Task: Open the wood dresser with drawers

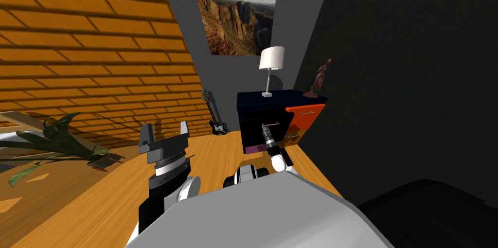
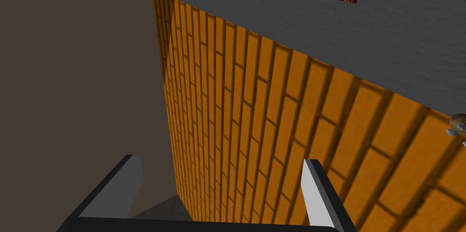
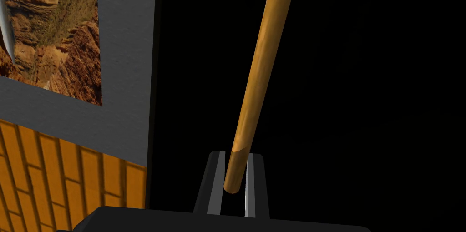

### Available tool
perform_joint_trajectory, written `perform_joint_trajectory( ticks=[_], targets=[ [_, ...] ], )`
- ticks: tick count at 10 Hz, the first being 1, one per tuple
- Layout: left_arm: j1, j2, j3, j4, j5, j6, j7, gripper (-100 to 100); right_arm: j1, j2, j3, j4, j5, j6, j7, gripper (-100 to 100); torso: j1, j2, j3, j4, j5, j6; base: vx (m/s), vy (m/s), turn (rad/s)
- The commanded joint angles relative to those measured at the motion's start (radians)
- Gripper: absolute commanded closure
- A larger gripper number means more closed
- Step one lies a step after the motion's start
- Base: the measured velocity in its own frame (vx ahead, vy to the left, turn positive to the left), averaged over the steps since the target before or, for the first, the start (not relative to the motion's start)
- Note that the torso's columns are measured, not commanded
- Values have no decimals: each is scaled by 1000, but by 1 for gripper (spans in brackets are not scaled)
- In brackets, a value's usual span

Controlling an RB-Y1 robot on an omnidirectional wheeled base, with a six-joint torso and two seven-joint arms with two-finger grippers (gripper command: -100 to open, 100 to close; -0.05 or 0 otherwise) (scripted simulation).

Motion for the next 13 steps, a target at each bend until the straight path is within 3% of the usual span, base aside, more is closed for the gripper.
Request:
perform_joint_trajectory(
  ticks=[1,7,8,9,13],
  targets=[
    [0,0,0,0,0,0,0,0,-3,-54,-2,-11,12,-6,-62,100,2,1,1,0,0,-2,-88,50,-57],
    [0,0,0,0,0,0,0,0,-9,-164,1,-26,38,-13,-185,100,1,3,2,3,1,1,-79,52,-101],
    [0,0,0,0,0,0,0,0,-5,-150,12,-12,37,-7,-174,100,0,4,2,4,1,1,-35,20,-24],
    [0,0,0,0,0,0,0,0,2,-181,-11,-45,5,27,-176,-100,0,1,1,2,1,-2,19,36,-138],
    [0,0,0,0,0,0,0,0,12,-241,-60,-116,-58,92,-172,-100,1,-4,-2,-4,-2,-3,26,75,-132]
  ],
)
